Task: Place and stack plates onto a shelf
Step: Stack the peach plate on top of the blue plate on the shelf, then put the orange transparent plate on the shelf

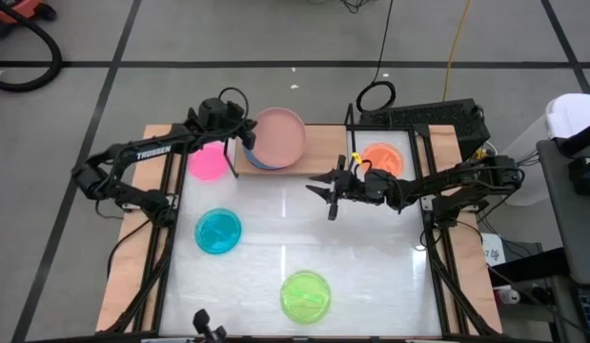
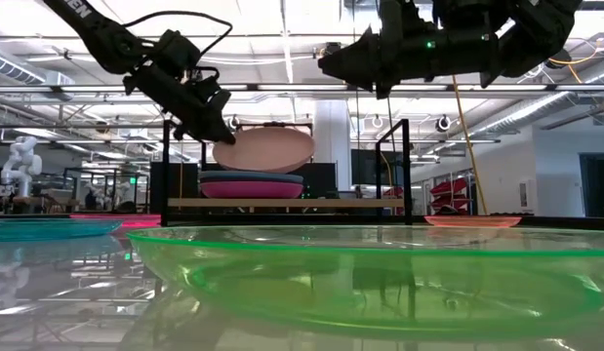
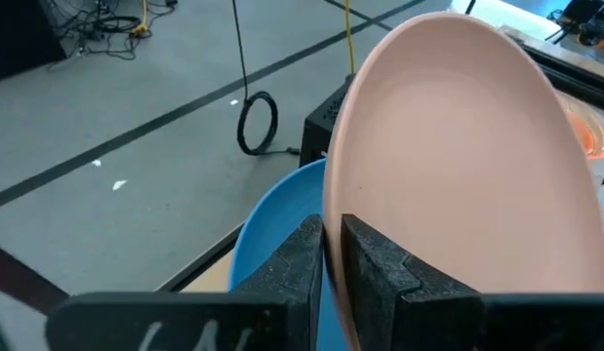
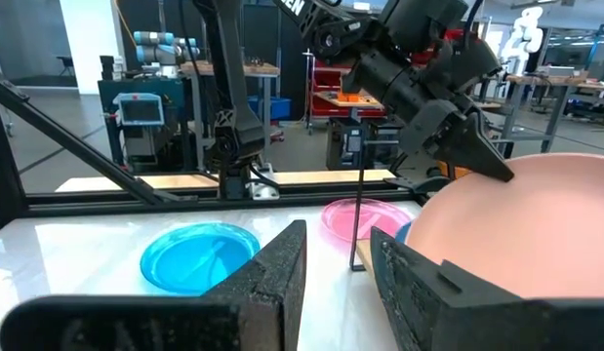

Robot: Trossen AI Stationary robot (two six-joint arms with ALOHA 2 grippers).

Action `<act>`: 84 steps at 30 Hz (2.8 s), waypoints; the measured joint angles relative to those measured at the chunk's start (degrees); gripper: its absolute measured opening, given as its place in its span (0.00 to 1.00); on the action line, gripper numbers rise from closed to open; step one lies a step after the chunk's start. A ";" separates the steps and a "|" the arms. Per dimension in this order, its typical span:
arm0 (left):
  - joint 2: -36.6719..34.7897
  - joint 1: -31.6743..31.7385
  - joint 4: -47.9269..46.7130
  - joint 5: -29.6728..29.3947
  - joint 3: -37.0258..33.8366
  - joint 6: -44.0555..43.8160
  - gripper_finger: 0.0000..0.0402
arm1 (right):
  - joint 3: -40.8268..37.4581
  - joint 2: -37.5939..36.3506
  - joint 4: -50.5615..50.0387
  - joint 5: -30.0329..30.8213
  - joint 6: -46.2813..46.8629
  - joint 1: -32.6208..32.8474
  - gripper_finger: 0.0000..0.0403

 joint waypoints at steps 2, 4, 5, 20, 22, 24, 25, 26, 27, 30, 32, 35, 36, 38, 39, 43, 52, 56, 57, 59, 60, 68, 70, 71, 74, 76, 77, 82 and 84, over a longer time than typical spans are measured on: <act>-0.76 -0.03 -0.27 0.00 -0.04 0.18 0.12 | 0.00 0.00 -0.23 0.00 -0.27 0.00 0.25; -1.38 -0.25 -0.68 -0.07 -0.04 0.63 0.12 | 0.00 0.00 -0.25 0.02 -0.37 0.00 0.25; -1.74 -0.34 -0.99 -0.07 -0.04 0.99 0.12 | 0.00 0.00 -0.25 0.02 -0.37 0.00 0.25; -3.53 -2.33 -2.18 -2.50 0.02 4.35 0.37 | 0.00 0.00 -0.28 0.02 -0.40 0.00 0.25; -5.07 -2.61 -2.22 -2.55 0.44 4.35 0.37 | 0.00 0.00 -0.43 0.02 -0.89 0.00 0.25; -7.17 -3.15 -2.16 -2.58 1.49 4.30 0.37 | 0.00 0.00 -0.66 0.02 -1.03 0.00 0.25; -8.57 -3.56 -2.03 -2.63 2.12 4.30 0.37 | 0.00 0.00 -0.77 0.02 -1.05 0.00 0.25; -9.93 -4.07 -1.96 -2.64 2.83 4.30 0.37 | 0.00 0.00 -0.91 0.02 -1.05 0.00 0.25; -11.34 -4.67 -1.90 -2.62 3.62 4.30 0.37 | 0.00 0.00 -1.02 0.02 -1.05 0.00 0.25; -16.01 -6.78 -1.81 -1.08 5.63 4.33 0.37 | 0.00 0.00 -1.62 0.02 -1.05 0.00 0.25; -19.59 -8.41 -1.61 0.97 6.41 4.37 0.37 | 0.00 0.00 -2.13 0.02 -1.05 0.00 0.25; -25.08 -11.16 -1.35 2.53 6.58 4.31 0.37 | 0.00 -0.07 -3.99 0.02 -0.91 0.00 0.25; -26.99 -12.01 -1.90 2.53 6.58 4.28 0.37 | 0.00 -0.21 -5.48 0.02 -0.62 -0.03 0.25; -31.14 -13.67 -4.53 2.11 6.58 3.81 0.37 | 0.00 -2.00 -11.32 0.00 0.45 -0.38 0.25; -33.28 -14.43 -5.93 1.44 6.43 3.67 0.37 | 0.07 -3.24 -14.30 0.05 1.17 -0.66 0.25; -41.59 -17.71 -7.80 -2.61 2.19 2.95 0.37 | 0.52 -10.69 -27.95 2.32 3.40 -1.67 0.25; -52.53 -22.85 4.02 -3.68 -18.77 -5.22 0.37 | 0.70 -27.32 -42.38 4.71 0.39 0.14 0.25; -53.06 -24.17 11.07 -3.68 -26.57 -7.56 0.37 | 0.70 -31.38 -48.92 8.76 1.74 1.33 0.25; -53.06 -24.39 12.23 -3.68 -27.80 -7.75 0.37 | 0.70 -31.98 -50.49 9.92 2.11 1.45 0.25; -53.00 -24.69 13.63 -3.69 -29.82 -7.76 0.37 | 0.70 -32.64 -53.14 10.95 2.33 1.42 0.25; -52.96 -24.68 13.99 -3.69 -30.49 -7.74 0.37 | 0.70 -32.81 -54.45 10.93 2.31 1.15 0.25; -52.93 -24.61 15.10 -5.92 -30.95 -7.45 0.37 | 2.64 -32.73 -68.40 10.38 10.37 -2.09 0.25; -52.89 -24.61 15.02 -5.92 -30.95 -7.43 0.37 | 3.36 -32.65 -72.80 10.29 12.29 -2.67 0.25; -52.89 -24.61 15.00 -5.92 -30.95 -7.39 0.37 | 3.53 -32.53 -74.99 10.19 13.15 -2.83 0.25; -52.89 -24.61 15.00 -5.92 -30.95 -7.34 0.37 | 3.69 -31.51 -80.20 6.87 15.39 -3.29 0.25; -52.89 -24.63 15.00 -5.92 -30.95 -7.34 0.37 | 3.32 -30.15 -81.72 3.29 15.70 -3.29 0.25; -52.89 -24.63 15.00 -5.92 -30.95 -7.34 0.37 | 2.73 -29.58 -80.95 1.12 15.50 -3.23 0.25; -52.89 -24.65 14.83 -5.97 -30.95 -7.56 0.37 | -1.23 -26.89 -74.31 -3.02 15.55 -3.06 0.25; -52.89 -24.65 14.42 -5.97 -30.93 -8.00 0.37 | -2.41 -25.88 -74.22 -1.56 15.67 -3.54 0.25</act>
